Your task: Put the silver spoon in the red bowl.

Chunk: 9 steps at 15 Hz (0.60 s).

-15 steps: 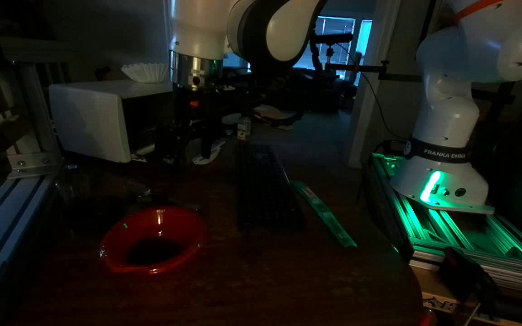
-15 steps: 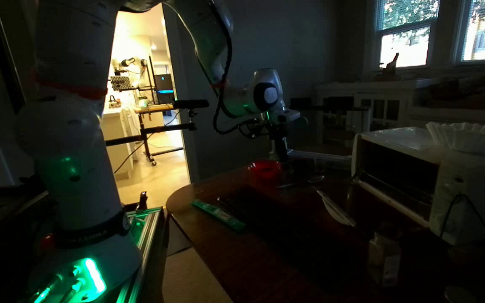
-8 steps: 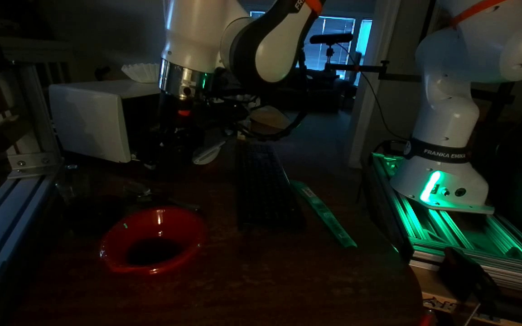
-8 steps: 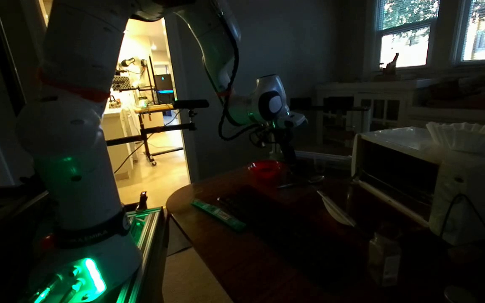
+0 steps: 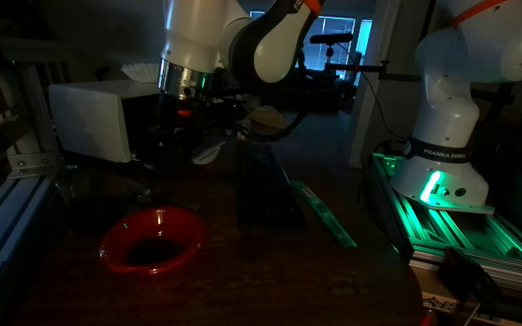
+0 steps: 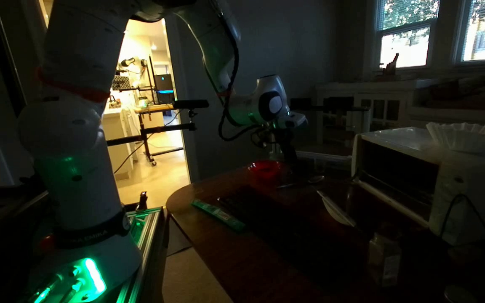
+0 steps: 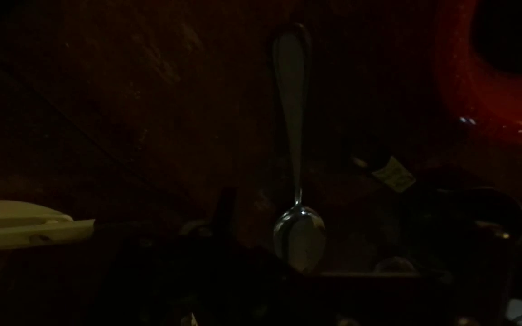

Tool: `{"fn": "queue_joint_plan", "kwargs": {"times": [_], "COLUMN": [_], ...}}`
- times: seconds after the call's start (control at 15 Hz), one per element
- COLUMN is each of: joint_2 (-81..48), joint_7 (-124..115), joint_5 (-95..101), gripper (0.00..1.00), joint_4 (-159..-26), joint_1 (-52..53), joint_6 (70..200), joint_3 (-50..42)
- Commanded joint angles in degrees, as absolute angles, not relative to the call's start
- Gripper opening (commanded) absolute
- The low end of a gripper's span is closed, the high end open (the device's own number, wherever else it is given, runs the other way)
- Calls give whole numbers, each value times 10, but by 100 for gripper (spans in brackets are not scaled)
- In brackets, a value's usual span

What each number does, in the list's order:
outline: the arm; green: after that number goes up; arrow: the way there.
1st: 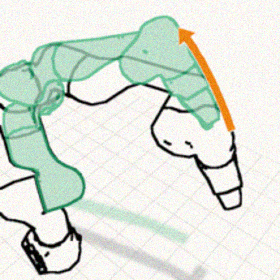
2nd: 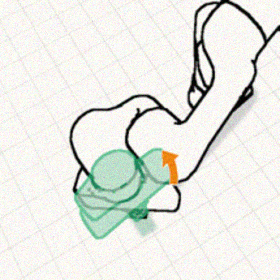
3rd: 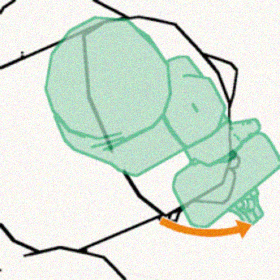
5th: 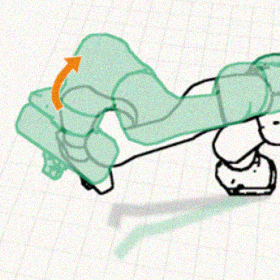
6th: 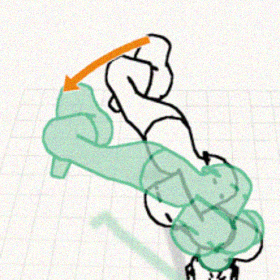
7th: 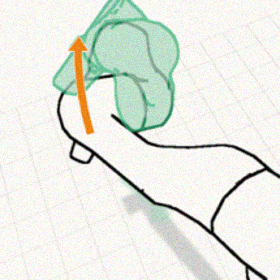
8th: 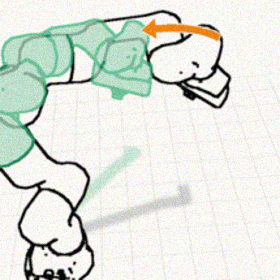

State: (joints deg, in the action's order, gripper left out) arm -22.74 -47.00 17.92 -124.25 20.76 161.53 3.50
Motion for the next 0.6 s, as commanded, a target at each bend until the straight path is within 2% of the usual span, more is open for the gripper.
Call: {"fn": "queue_joint_plan", "kwargs": {"times": [0.0,0.53], "joint_2": [-252,-305], "joint_7": [-420,-366], "joint_5": [157,117], "gripper": [100,100], "joint_4": [-1229,-1193], "joint_1": [208,219], "joint_6": [1639,1652], "joint_3": [24,0]}}
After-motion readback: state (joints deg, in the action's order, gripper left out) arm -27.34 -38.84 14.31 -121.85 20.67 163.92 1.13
